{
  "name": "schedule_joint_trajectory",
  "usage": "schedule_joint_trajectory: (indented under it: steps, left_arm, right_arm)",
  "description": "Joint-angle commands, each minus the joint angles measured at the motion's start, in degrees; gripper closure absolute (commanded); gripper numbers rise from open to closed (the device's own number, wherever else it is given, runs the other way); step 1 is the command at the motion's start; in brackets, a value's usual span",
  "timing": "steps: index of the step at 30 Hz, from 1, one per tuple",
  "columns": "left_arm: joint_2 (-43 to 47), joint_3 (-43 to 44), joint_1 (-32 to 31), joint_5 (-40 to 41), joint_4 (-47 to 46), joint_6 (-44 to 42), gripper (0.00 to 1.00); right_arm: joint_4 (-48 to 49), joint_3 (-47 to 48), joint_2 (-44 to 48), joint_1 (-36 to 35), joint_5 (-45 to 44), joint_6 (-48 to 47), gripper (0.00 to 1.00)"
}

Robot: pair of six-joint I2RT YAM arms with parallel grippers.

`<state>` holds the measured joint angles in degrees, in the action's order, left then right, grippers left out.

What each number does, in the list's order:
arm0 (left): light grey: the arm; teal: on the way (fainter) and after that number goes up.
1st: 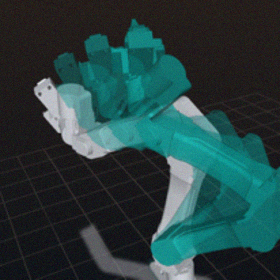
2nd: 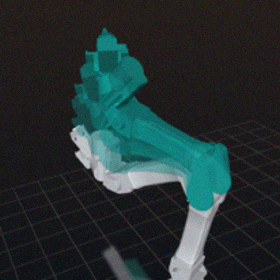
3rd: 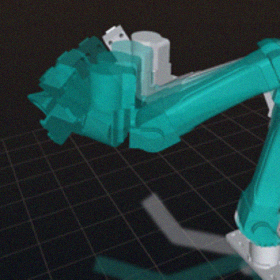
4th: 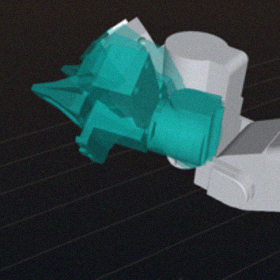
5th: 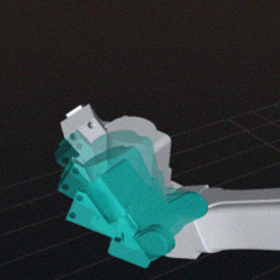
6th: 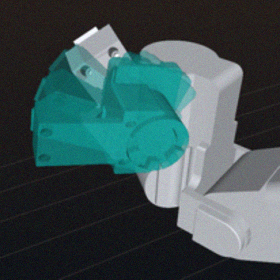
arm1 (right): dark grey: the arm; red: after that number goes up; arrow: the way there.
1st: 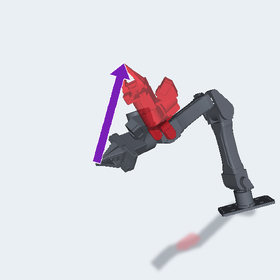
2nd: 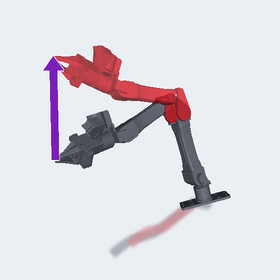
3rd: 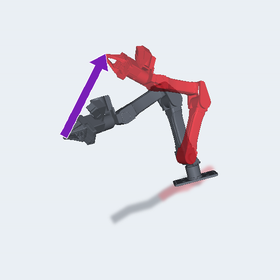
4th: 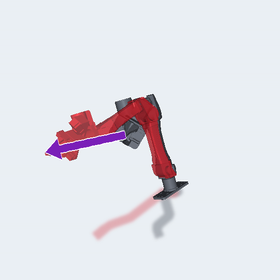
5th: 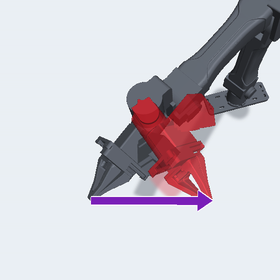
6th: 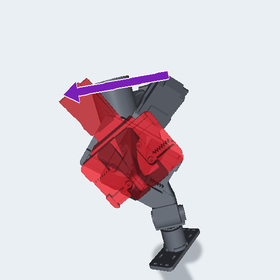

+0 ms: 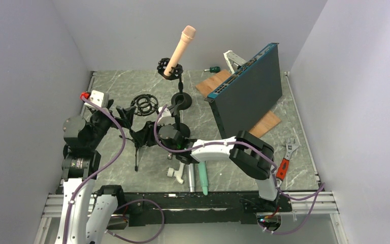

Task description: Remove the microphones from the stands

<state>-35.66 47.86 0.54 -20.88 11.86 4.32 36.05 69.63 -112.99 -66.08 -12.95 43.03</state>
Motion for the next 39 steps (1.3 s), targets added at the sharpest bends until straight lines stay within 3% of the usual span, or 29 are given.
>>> schedule_joint_trajectory:
  steps: [1,17,19,25,26,34,39]
  left_arm:
    - [0.57,-0.22,-0.18,1.23,-0.70,0.72,0.08]
    - [0.22,-0.25,-0.18,2.63,-0.23,0.85,0.07]
    - [0.10,-0.49,-0.18,2.95,-0.38,1.02,0.07]
    - [-0.35,-0.81,-0.18,4.48,-0.37,1.47,0.05]
    - [-0.44,-1.02,-0.18,4.47,-0.61,1.55,0.05]
    - [-1.88,-1.46,0.32,5.52,-1.04,2.72,0.04]
    - [-2.01,-1.43,0.56,6.34,-0.69,2.89,0.04]
  right_arm:
    - [1.56,1.66,-0.98,0.07,-1.93,-2.17,0.59]
    - [6.47,0.98,-2.47,-0.39,-0.84,-5.05,0.64]
    - [7.74,0.78,-2.79,-0.36,-0.69,-6.04,0.68]
    - [8.70,1.34,-4.39,-0.79,-0.90,-9.99,0.99]
    - [8.75,1.19,-4.49,-1.05,-1.80,-10.94,1.00]
    - [9.24,0.41,-5.35,-3.28,-7.05,-23.10,1.00]
    - [8.74,1.34,-6.75,-5.68,-13.27,-38.23,1.00]
